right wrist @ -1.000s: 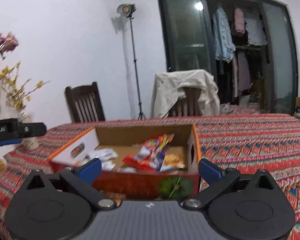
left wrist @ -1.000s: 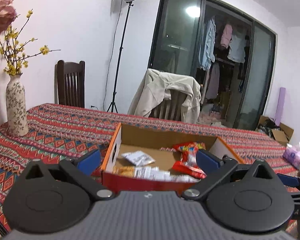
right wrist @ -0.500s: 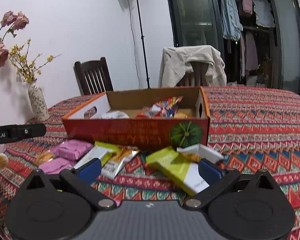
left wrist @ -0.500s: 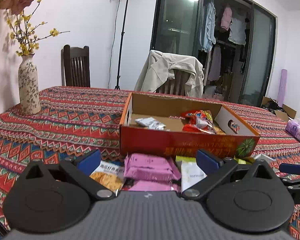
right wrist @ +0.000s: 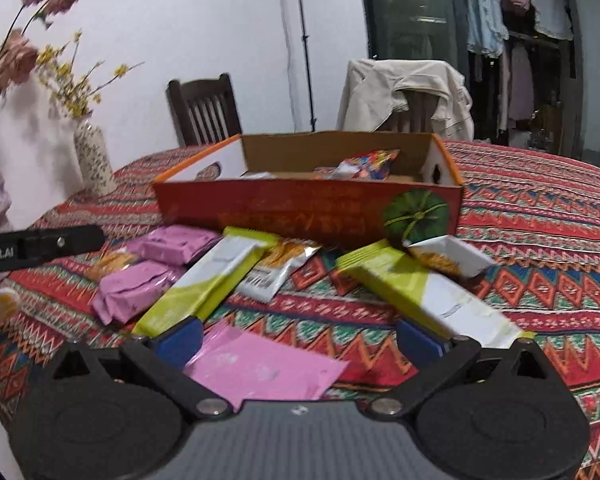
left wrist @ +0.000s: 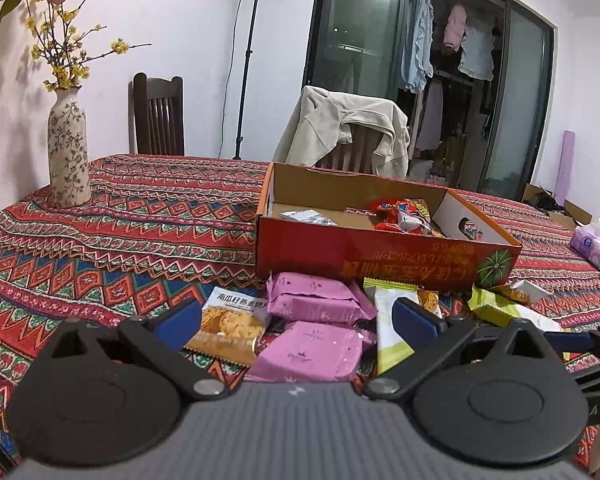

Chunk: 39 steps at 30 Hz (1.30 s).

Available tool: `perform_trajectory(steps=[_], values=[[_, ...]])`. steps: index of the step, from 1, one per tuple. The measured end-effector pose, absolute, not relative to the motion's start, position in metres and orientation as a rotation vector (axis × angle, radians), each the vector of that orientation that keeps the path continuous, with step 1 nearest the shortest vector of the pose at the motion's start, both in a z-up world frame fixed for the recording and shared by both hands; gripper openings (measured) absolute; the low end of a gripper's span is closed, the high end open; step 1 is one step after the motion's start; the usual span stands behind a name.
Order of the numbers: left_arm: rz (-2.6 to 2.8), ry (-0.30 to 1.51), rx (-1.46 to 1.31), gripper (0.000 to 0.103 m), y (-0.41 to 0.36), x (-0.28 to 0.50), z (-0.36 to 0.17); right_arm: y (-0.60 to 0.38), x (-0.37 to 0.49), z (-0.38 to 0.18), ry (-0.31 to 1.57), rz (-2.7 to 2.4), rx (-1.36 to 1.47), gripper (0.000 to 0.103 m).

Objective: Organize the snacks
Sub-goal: 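Move both open grippers back toward the snack pile, then grasp a pink packet with right gripper while left gripper grasps the pumpkin-seed crisp packet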

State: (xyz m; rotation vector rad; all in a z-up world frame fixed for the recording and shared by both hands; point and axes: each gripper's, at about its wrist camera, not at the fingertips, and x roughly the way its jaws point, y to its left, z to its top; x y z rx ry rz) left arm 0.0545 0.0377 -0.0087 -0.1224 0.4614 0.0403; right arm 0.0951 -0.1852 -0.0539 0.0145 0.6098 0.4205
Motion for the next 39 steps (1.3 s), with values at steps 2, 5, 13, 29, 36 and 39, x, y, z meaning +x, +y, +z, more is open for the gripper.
perform_trajectory(steps=[2, 5, 13, 29, 36, 39], values=[[0.041, 0.463, -0.128, 0.103, 0.040, 0.053, -0.010, -0.181, 0.094, -0.056, 0.629, 0.424, 0.014, 0.103], [0.044, 0.475, -0.139, 0.103, 0.043, 0.052, -0.013, -0.172, 0.093, -0.060, 0.658, 0.424, 0.011, 0.103], [0.053, 0.501, -0.146, 0.103, 0.047, 0.047, -0.019, -0.154, 0.093, -0.073, 0.693, 0.399, -0.038, 0.103], [0.081, 0.534, -0.159, 0.103, 0.052, 0.048, -0.023, -0.153, 0.079, -0.071, 0.614, 0.445, -0.077, 0.061], [0.093, 0.534, -0.160, 0.103, 0.054, 0.049, -0.023, -0.168, 0.079, -0.067, 0.589, 0.441, -0.039, 0.039], [0.100, 0.540, -0.161, 0.103, 0.055, 0.051, -0.023, -0.174, 0.081, -0.065, 0.577, 0.427, -0.030, 0.034]])
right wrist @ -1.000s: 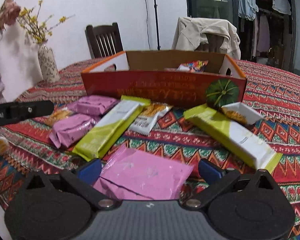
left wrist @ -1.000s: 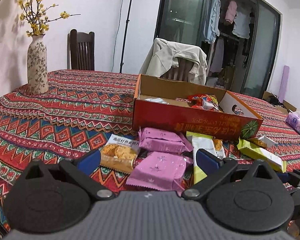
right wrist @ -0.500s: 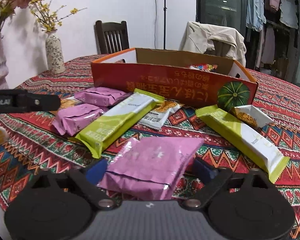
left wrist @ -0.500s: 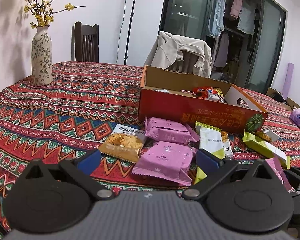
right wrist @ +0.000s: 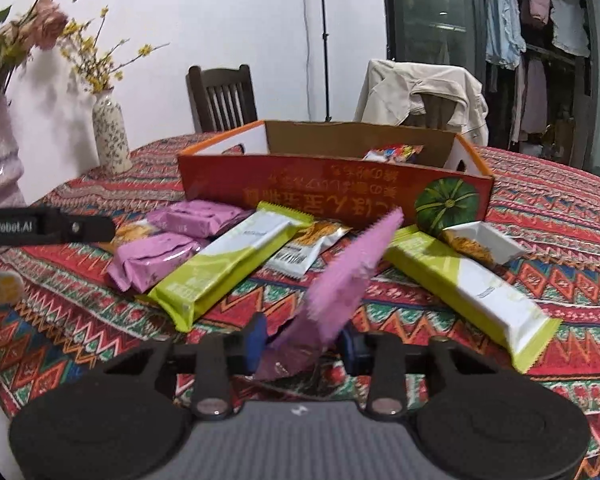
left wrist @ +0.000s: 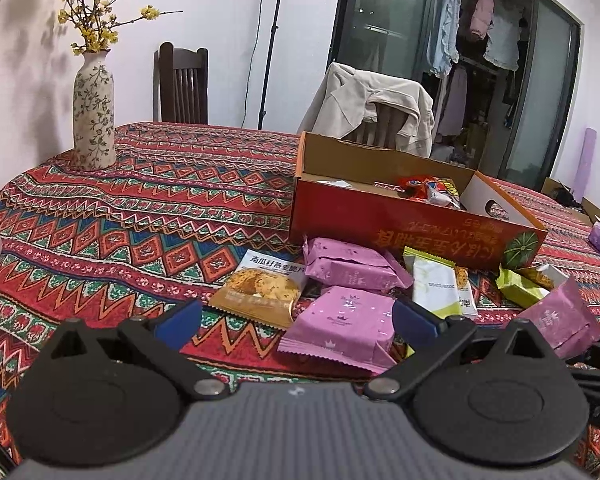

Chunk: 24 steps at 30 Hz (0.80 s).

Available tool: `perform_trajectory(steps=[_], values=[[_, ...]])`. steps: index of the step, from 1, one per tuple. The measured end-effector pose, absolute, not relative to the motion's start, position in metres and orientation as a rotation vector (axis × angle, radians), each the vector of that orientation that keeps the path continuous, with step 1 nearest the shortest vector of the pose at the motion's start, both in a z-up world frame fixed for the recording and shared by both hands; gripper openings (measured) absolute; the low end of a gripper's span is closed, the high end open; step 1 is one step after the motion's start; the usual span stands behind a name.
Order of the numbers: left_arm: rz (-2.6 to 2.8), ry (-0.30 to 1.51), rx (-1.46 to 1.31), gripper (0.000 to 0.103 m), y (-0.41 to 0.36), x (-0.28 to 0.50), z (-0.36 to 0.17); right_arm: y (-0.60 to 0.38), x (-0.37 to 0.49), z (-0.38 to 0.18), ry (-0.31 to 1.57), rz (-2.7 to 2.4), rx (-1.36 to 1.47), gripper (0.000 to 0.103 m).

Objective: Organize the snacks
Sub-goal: 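Grasp a pink packet with right gripper while left gripper grasps the pumpkin-seed crisp packet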

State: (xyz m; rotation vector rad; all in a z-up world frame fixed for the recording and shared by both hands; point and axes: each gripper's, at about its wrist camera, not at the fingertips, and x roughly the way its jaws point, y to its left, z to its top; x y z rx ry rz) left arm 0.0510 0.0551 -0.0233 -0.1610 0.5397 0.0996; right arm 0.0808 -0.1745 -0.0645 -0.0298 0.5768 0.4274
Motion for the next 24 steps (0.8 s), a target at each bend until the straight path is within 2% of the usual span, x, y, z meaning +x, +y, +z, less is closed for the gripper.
perform_trajectory(steps=[5, 7, 11, 24], values=[[0.109, 0.548, -0.164, 0.103, 0.056, 0.053, -0.025, -0.185, 0.084, -0.062, 0.559, 0.408, -0.008, 0.030], [0.111, 0.548, -0.161, 0.103, 0.055, 0.054, -0.025, -0.189, 0.085, -0.061, 0.550, 0.403, 0.002, 0.024], [0.119, 0.550, -0.158, 0.103, 0.057, 0.055, -0.025, -0.196, 0.088, -0.058, 0.533, 0.389, 0.017, 0.020], [0.128, 0.631, -0.132, 0.103, 0.059, 0.077, -0.033, -0.209, 0.095, -0.054, 0.501, 0.364, 0.050, 0.019]])
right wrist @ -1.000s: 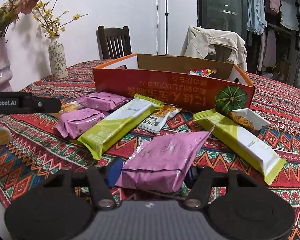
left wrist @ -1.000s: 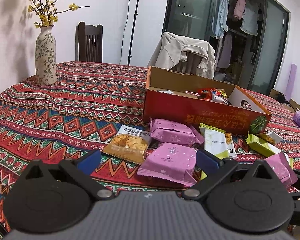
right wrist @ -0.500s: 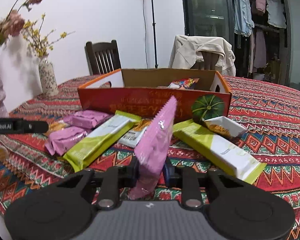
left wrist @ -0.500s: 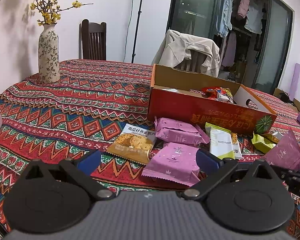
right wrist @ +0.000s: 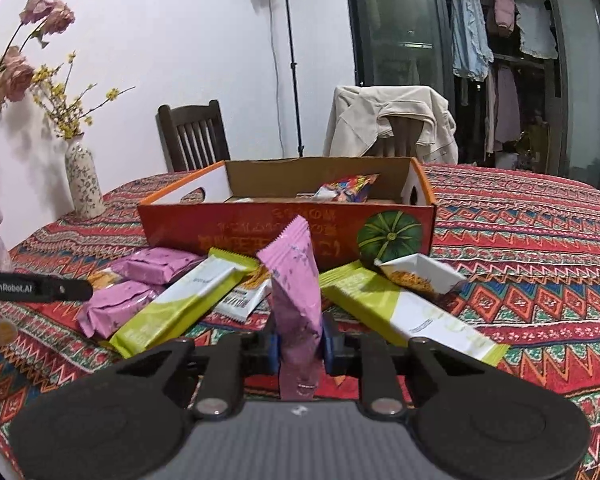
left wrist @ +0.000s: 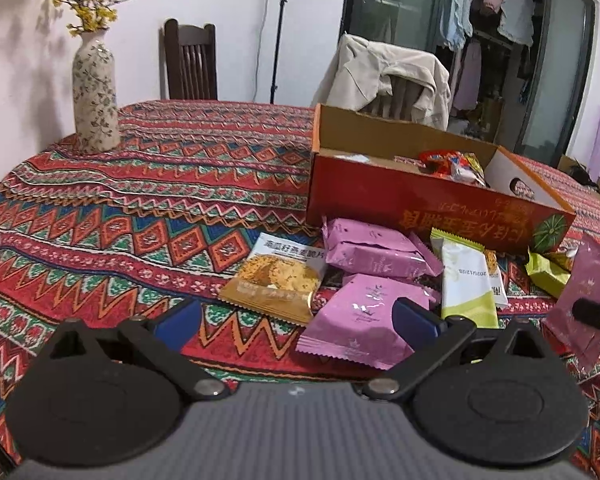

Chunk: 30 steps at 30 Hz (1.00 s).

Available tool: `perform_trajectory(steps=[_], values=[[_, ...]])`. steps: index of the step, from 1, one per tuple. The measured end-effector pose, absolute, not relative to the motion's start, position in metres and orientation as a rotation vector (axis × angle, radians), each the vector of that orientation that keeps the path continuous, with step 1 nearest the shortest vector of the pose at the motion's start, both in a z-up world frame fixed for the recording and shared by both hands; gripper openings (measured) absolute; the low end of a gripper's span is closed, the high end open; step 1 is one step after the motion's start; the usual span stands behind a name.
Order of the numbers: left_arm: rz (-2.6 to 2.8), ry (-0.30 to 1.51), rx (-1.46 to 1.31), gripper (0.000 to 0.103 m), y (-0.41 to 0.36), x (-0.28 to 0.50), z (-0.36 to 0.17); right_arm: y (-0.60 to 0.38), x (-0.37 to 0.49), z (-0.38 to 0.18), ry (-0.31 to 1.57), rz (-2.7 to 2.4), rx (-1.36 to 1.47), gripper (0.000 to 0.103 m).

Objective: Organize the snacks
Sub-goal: 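Grasp a pink packet with right gripper while left gripper grasps the pumpkin-seed crisp packet, then carry both packets over the box and open both grippers to drop them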

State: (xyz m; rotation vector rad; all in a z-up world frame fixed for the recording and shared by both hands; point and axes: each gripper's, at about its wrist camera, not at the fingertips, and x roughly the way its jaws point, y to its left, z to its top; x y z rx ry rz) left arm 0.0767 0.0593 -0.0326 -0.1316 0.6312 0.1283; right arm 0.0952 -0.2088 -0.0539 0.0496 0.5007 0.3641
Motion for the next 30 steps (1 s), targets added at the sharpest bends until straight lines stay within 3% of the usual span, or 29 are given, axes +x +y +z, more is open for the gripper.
perform_trajectory(steps=[18, 22, 23, 28, 30], values=[[0.186, 0.772, -0.018, 0.103, 0.078, 0.146, -0.043, -0.217, 0.099, -0.053, 0.492, 0.348, 0.063, 0.019], [0.171, 0.779, -0.043, 0.097, 0.082, 0.148, -0.050, -0.217, 0.100, -0.054, 0.498, 0.351, 0.063, 0.019], [0.171, 0.775, -0.043, 0.095, 0.081, 0.147, -0.050, -0.216, 0.101, -0.054, 0.499, 0.352, 0.062, 0.019], [0.139, 0.743, -0.035, 0.060, 0.078, 0.143, -0.046, -0.216, 0.102, -0.055, 0.501, 0.353, 0.064, 0.019], [0.132, 0.735, -0.038, 0.053, 0.078, 0.140, -0.045, -0.216, 0.102, -0.054, 0.501, 0.353, 0.065, 0.019]])
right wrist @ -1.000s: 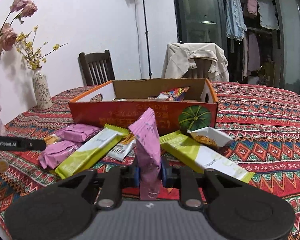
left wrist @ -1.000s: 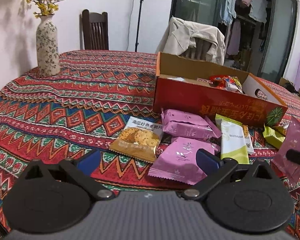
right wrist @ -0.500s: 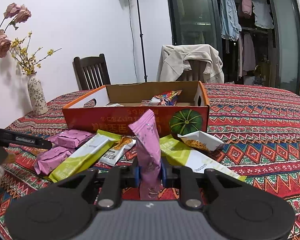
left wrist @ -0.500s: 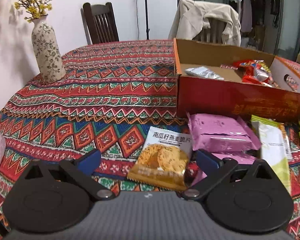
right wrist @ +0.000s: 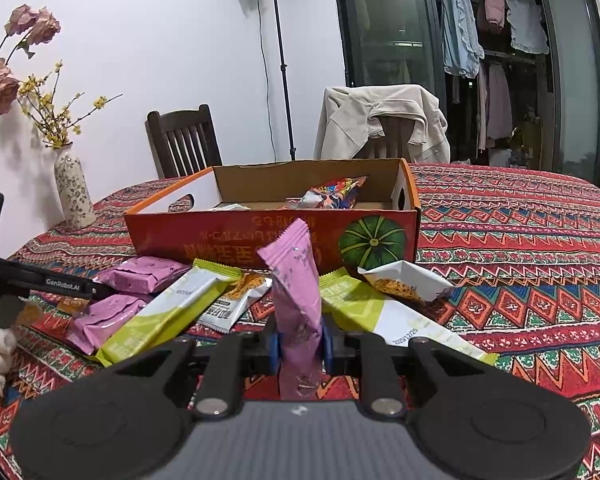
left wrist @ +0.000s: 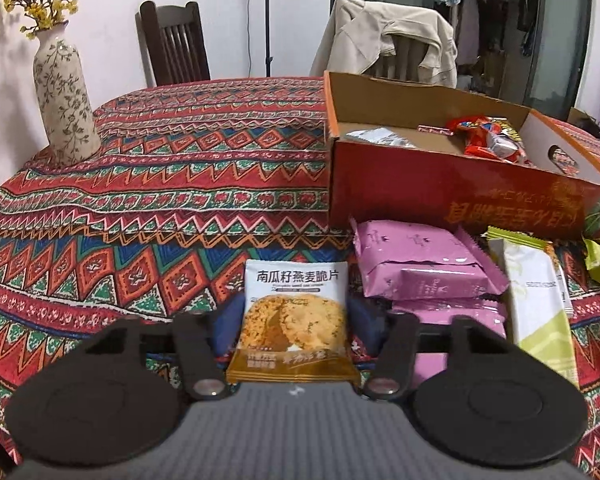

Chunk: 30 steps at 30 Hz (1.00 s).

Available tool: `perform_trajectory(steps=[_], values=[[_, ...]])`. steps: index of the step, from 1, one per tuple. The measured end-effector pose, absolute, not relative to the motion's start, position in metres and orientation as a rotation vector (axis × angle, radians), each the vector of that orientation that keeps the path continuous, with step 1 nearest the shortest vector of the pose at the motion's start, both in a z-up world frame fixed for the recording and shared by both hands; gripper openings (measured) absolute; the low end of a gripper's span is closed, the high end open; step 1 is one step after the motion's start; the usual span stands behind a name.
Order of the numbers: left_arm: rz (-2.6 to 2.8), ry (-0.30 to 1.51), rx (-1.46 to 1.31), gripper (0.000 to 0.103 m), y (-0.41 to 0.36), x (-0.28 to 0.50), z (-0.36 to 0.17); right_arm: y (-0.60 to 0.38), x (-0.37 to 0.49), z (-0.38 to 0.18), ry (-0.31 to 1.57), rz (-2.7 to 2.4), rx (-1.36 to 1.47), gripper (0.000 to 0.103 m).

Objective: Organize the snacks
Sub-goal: 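Carry both packets over the box and open both grippers to drop them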

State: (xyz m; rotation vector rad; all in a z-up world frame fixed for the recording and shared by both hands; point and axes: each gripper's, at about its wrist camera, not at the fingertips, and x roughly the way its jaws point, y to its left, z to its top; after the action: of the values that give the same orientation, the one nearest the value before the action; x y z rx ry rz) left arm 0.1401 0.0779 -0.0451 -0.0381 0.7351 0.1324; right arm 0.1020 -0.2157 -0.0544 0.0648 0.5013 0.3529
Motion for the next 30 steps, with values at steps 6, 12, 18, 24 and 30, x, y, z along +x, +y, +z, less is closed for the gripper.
perform_trajectory(steps=[6, 12, 18, 24, 30], values=[[0.155, 0.705, -0.077, 0.049, 0.083, 0.124, -0.042, -0.218, 0.100, -0.054, 0.498, 0.354, 0.068, 0.019], [0.174, 0.647, -0.085, 0.049, 0.087, 0.106, -0.030, -0.217, 0.098, -0.052, 0.491, 0.360, 0.069, 0.019], [0.172, 0.575, -0.093, 0.049, 0.086, 0.098, -0.009, -0.216, 0.098, -0.046, 0.472, 0.357, 0.072, 0.019], [0.127, 0.502, -0.094, 0.049, 0.073, 0.101, 0.016, -0.214, 0.103, -0.031, 0.428, 0.361, 0.077, 0.019], [0.079, 0.462, -0.094, 0.049, 0.055, 0.114, 0.031, -0.211, 0.113, -0.016, 0.390, 0.363, 0.080, 0.019]])
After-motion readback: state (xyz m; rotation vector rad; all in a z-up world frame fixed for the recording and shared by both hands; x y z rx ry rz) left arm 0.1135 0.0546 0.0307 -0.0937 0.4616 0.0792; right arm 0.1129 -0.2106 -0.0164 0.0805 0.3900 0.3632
